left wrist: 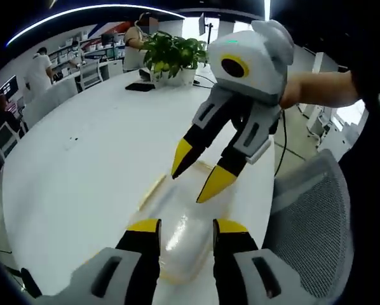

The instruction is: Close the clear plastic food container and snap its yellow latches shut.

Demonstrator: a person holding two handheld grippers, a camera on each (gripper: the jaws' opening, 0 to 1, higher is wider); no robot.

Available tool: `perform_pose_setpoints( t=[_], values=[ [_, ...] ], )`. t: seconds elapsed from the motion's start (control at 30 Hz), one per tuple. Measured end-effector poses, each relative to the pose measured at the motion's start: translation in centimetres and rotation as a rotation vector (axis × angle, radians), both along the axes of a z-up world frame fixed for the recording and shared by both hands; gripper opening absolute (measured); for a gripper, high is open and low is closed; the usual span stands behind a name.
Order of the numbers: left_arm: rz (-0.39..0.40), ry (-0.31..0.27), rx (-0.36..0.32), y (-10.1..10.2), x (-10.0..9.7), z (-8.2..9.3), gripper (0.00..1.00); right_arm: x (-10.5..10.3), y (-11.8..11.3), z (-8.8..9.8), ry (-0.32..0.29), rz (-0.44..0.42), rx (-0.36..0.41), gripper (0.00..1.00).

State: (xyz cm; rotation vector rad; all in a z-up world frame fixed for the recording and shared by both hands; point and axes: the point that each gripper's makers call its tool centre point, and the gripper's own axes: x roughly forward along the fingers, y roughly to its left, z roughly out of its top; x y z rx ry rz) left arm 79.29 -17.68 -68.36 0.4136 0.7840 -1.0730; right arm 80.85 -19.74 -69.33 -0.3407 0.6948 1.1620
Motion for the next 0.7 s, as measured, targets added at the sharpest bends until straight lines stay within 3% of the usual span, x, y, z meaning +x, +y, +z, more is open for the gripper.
perform_pose_setpoints(
  t=[0.37, 0.7],
  values=[
    [-0.026, 0.001, 0.031, -0.5, 0.3, -1.0, 0.23, 0.5, 0.9, -0.6, -0.044, 0.090, -0.055, 0.23],
    [-0.090, 0.001, 0.033, -1.7, -0.5, -2.1, 0.23, 1.7, 0.7, -0.8, -0.043, 0.103, -0.079, 0.26]
  ],
)
